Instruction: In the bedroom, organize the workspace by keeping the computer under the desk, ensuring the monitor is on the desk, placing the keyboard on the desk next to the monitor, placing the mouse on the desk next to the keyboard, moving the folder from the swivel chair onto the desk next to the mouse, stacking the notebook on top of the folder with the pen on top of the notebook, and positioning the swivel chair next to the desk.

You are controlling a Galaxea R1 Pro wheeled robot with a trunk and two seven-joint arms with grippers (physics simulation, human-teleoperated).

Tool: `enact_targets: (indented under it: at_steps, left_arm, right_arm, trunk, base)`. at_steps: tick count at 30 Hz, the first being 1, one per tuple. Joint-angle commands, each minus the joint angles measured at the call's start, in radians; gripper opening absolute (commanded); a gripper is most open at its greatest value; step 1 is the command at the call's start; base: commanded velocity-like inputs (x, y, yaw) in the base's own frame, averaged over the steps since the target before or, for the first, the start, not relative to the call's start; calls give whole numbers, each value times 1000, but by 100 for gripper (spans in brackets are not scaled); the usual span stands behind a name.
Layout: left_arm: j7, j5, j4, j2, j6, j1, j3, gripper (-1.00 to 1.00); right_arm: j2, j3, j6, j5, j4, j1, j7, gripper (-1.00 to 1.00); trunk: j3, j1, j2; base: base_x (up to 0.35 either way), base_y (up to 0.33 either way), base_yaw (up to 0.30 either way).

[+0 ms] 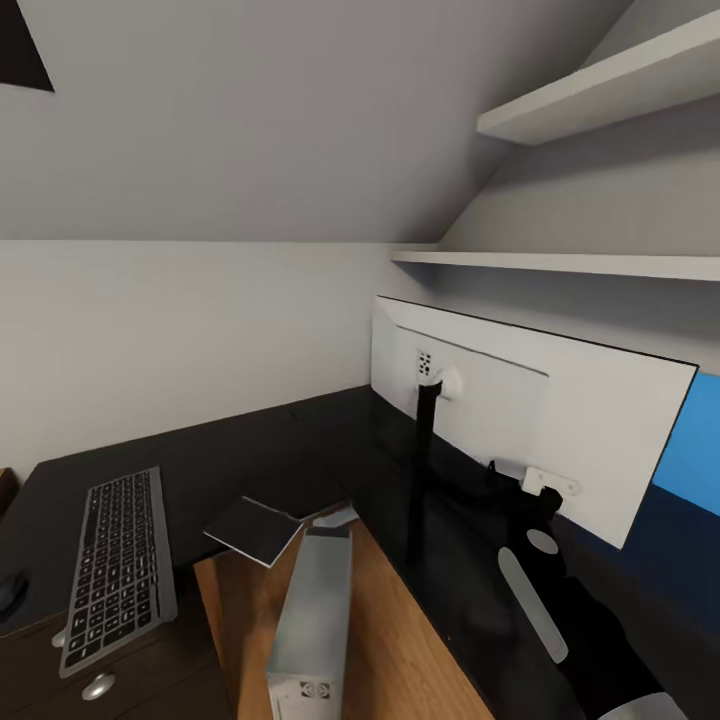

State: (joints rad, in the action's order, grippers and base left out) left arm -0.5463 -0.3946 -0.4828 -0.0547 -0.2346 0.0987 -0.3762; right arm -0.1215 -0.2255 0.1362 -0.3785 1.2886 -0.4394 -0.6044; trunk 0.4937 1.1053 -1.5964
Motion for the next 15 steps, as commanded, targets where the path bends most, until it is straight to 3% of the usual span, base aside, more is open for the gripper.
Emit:
enact_targets:
  at_steps: [1,15]
  left_arm:
    - [-6,-10,1,1,-6,1,-8,100]
    - [-6,-10,1,0,-6,1,-9,100]
  right_arm:
    - [-1,-3,5,-3,1,-1,-8,100]
    - [1,-5,5,-5,0,-1,-7,100]
  trunk:
    - [1,0,-1]
    - [1,0,-1]
  base:
    - [103,-68,0]
    - [47,-6,0]
